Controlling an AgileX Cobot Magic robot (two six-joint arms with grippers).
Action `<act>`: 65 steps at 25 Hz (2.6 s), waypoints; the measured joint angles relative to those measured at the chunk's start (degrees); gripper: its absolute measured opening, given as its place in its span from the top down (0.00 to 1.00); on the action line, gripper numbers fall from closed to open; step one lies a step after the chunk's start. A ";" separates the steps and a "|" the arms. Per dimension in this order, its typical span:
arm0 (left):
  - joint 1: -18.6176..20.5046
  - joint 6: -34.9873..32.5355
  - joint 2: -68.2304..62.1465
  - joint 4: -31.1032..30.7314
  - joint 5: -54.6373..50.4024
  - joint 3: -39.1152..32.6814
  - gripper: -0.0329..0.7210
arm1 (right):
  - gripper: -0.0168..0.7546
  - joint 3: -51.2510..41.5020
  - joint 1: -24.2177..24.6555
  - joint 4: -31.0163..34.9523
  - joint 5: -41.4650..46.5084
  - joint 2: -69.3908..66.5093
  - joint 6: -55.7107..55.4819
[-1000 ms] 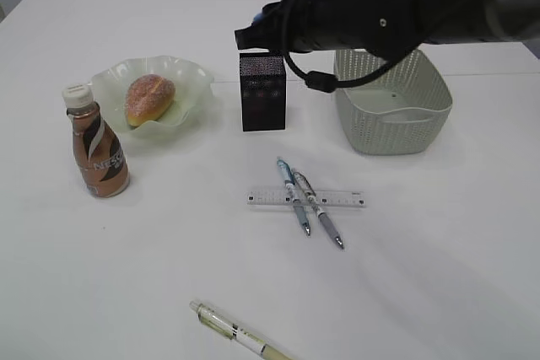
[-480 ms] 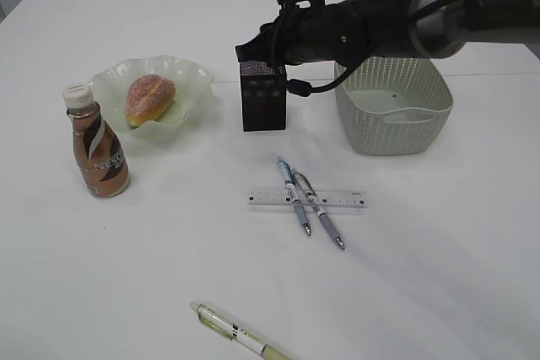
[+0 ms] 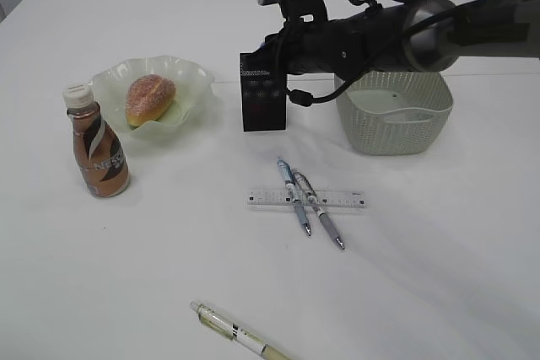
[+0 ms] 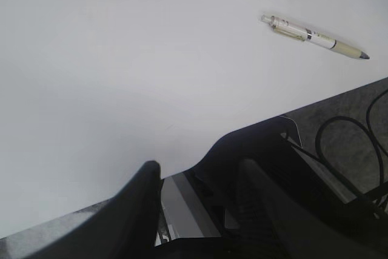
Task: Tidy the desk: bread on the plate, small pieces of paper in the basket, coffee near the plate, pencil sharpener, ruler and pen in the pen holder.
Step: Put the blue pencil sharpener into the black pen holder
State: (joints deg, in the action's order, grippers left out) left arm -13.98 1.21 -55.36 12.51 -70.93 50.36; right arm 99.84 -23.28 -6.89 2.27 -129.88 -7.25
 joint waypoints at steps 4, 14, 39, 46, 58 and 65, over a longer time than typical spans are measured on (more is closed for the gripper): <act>0.00 0.00 0.00 0.00 0.00 0.00 0.55 | 0.74 0.00 0.00 0.00 -2.27 -1.19 0.00; 0.00 0.00 0.00 0.00 0.00 0.00 0.55 | 0.74 0.26 0.09 0.00 -8.64 -3.26 -0.04; 0.00 0.00 0.00 0.00 -0.02 0.00 0.55 | 0.51 0.34 0.09 0.11 -9.40 -5.18 -0.13; 0.00 0.00 0.00 0.00 -0.02 0.00 0.55 | 0.50 0.38 0.09 0.01 -7.98 -3.70 -0.13; 0.00 0.00 0.00 0.00 -0.02 0.00 0.55 | 0.51 0.38 0.09 0.22 18.13 12.02 -0.13; 0.00 0.00 0.00 -0.11 -0.02 0.00 0.55 | 0.51 0.38 0.09 3.72 35.74 21.40 -0.25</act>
State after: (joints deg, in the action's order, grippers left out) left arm -13.98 1.21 -55.36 12.40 -70.95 50.36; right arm 100.22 -23.19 -3.16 38.02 -108.47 -7.50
